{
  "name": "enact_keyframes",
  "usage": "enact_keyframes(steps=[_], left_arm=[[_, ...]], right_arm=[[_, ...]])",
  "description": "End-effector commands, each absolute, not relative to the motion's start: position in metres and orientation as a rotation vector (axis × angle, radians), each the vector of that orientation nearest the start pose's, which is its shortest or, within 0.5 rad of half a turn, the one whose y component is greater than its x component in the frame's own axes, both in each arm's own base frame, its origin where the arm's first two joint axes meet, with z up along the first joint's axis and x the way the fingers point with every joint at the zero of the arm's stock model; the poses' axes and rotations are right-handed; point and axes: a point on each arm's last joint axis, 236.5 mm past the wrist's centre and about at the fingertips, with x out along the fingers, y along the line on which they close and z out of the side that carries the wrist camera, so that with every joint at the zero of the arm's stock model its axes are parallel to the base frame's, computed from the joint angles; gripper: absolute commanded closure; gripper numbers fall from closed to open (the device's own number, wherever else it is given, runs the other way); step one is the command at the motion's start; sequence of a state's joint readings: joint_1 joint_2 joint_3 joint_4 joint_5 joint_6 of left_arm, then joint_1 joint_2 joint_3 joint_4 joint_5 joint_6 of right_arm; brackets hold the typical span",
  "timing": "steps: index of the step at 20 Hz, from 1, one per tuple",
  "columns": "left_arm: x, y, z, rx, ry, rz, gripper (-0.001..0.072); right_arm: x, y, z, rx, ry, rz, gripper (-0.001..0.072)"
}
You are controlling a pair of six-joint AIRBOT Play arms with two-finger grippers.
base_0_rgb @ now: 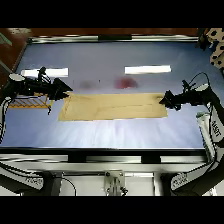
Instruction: Fold the shirts.
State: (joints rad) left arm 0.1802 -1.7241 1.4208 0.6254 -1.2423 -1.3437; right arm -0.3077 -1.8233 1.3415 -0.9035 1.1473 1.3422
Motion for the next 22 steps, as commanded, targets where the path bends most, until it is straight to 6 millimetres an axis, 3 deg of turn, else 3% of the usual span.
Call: enact_keyframes(steps=[1, 2, 5, 6, 7, 8, 11, 13, 17, 19, 22], left_arm=[[0.476, -0.098, -0.002, -0.857, 1.245, -0.476, 0.0176], [0.476, -0.099, -0.002, -0.853, 1.243, -0.479, 0.0219], [0.476, -0.112, 0.006, -0.85, 1.228, -0.525, 0.0222], [0.477, -0.121, 0.012, -0.846, 1.211, -0.561, 0.0269], [0.476, -0.131, 0.019, -0.838, 1.195, -0.602, 0.0376], [0.473, -0.142, 0.021, -0.826, 1.201, -0.621, 0.043], [0.459, -0.192, 0.021, -0.763, 1.234, -0.697, 0.0581], [0.449, -0.246, 0.019, -0.696, 1.232, -0.748, 0.0676], [0.416, -0.348, -0.006, -0.59, 1.24, -0.819, 0.0677], [0.401, -0.376, -0.019, -0.57, 1.259, -0.831, 0.0677], [0.397, -0.392, -0.021, -0.564, 1.242, -0.826, 0.0677]], right_arm=[[0.444, 0.009, -0.107, 0.712, 1.391, 0.27, 0.0553], [0.446, 0.011, -0.102, 0.705, 1.374, 0.292, 0.064], [0.454, 0.022, -0.066, 0.666, 1.277, 0.4, 0.064], [0.457, 0.024, -0.052, 0.66, 1.245, 0.412, 0.064], [0.459, 0.024, -0.035, 0.648, 1.21, 0.419, 0.0641], [0.46, 0.026, -0.018, 0.642, 1.177, 0.429, 0.064], [0.451, 0.039, 0.039, 0.637, 1.111, 0.462, 0.064], [0.441, 0.047, 0.068, 0.626, 1.089, 0.457, 0.064], [0.422, 0.067, 0.098, 0.593, 1.099, 0.424, 0.0641], [0.405, 0.087, 0.109, 0.574, 1.13, 0.465, 0.064], [0.376, 0.107, 0.135, 0.576, 1.155, 0.496, 0.064]])
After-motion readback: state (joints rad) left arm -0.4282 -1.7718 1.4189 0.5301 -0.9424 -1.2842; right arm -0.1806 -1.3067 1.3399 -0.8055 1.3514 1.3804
